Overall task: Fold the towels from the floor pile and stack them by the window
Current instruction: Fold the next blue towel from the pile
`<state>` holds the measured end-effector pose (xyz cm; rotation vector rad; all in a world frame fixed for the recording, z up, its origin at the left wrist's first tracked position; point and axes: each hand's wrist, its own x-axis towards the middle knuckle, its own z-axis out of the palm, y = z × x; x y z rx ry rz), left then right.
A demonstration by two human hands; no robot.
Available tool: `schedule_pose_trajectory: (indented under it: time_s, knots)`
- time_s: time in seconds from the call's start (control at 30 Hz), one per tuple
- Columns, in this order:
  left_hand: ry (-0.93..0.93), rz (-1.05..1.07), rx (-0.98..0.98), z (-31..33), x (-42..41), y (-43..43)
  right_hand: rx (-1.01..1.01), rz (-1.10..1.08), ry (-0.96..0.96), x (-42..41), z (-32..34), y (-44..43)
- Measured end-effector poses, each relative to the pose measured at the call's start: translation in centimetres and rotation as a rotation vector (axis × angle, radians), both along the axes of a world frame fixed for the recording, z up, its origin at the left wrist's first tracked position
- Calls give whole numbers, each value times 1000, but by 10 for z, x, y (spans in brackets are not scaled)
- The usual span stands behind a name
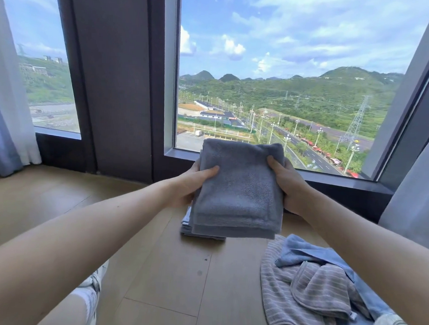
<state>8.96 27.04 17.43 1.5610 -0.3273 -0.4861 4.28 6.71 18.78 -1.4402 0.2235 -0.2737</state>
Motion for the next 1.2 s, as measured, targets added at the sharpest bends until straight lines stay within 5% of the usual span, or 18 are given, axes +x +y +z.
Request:
schedule_pose_trajectory:
  time_s: [0.27,0.47,0.63,0.8,1.2]
  knots:
    - [294,-140,71,3,-8,9,38,2,376,5,-8,-18]
    - [159,112,9,1,0,6,22,144,273,0,-13,-12]
    - [143,14,-21,0,-3,5,34,118,282,-2,-21,-8]
    - [132,-117,168,11,-19,12,-44,190,273,-8,-10,1]
    - [-62,11,74,34,-17,22,-42,263,180,-38,26,26]
